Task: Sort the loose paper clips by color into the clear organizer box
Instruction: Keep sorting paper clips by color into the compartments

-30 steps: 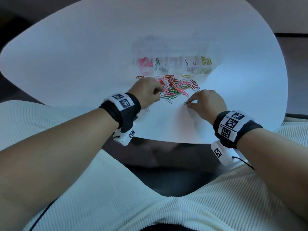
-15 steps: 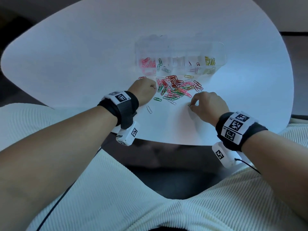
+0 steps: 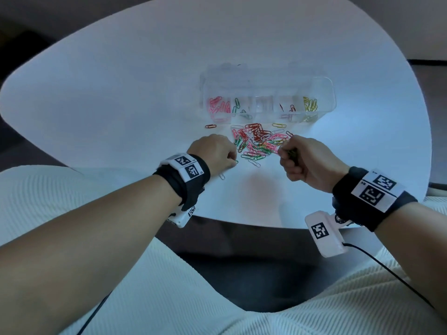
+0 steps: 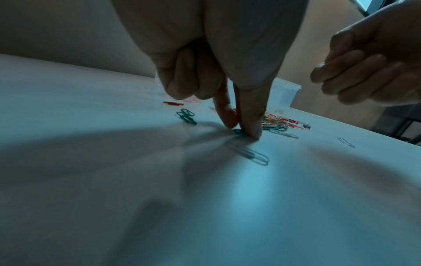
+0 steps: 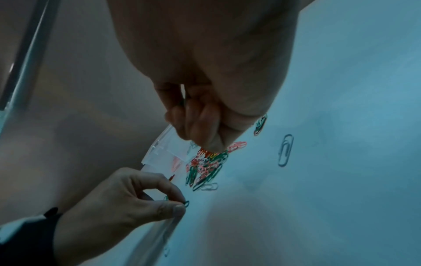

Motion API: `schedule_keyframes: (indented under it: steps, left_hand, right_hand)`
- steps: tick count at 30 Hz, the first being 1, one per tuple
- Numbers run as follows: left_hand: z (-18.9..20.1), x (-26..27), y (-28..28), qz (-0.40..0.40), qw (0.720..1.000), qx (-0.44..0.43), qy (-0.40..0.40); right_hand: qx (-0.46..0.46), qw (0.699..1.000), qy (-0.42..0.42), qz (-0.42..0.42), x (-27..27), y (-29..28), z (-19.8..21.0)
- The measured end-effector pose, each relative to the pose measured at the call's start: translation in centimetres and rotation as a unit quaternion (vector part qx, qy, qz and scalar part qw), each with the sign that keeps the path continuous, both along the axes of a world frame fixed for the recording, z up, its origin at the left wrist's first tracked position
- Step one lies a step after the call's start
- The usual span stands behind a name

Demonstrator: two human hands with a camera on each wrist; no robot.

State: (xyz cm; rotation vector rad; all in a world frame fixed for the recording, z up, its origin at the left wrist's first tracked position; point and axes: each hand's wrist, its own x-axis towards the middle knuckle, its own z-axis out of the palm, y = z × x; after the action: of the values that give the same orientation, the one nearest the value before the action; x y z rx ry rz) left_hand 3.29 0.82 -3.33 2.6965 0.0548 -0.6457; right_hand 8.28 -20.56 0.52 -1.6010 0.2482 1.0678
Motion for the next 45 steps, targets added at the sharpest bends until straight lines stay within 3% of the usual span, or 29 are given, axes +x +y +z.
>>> schedule_keyframes:
  steps: [7,10,13,19,23,24,27,31,38,42,45]
  left_hand:
    - [1.0,-0.6,-0.8,-0.001,1.000,-0.010,0.027]
    - [1.6,-0.5,-0.8,0.058,0.995,-0.075,0.038]
    - [2.7,-0.1,-0.9,0.142,0.981,-0.135,-0.004]
    - [5.7,2.3,0.9,0.296,0.905,-0.304,0.011]
    - [7.4,4.2,1.4,0.427,0.801,-0.419,0.024]
    - [7.8,4.7,1.4,0.441,0.786,-0.433,0.019]
    - [8.5,6.1,1.2,0.456,0.773,-0.442,0.012]
    - [8.5,8.1,0.3,0.473,0.781,-0.408,-0.004]
    - [8.1,10.5,-1.4,0.455,0.804,-0.382,-0.014]
    - [7.2,9.9,-1.9,0.378,0.858,-0.348,0.009]
    - [7.0,8.8,-1.6,0.306,0.894,-0.325,-0.037]
  right_hand:
    - [-0.009,0.995,-0.058,-0.085,1.6,1.4,0.8]
    - [-0.017,0.988,-0.084,-0.129,2.8,2.5,1.1]
    - [0.007,0.984,-0.092,-0.150,3.6,3.9,1.4]
    - [0.071,0.981,-0.110,-0.143,5.0,6.2,2.3]
    - [0.098,0.977,-0.105,-0.156,6.1,7.9,2.8]
    - [0.098,0.976,-0.107,-0.162,6.3,8.3,2.7]
    - [0.043,0.979,-0.131,-0.153,6.8,9.5,2.2]
    - [0.003,0.991,-0.095,-0.099,7.0,9.9,1.5]
    - [0.042,0.977,-0.146,-0.152,6.7,7.8,2.6]
    - [0.032,0.973,-0.179,-0.144,5.8,4.8,2.9]
    - [0.008,0.970,-0.213,-0.118,4.9,2.7,3.5]
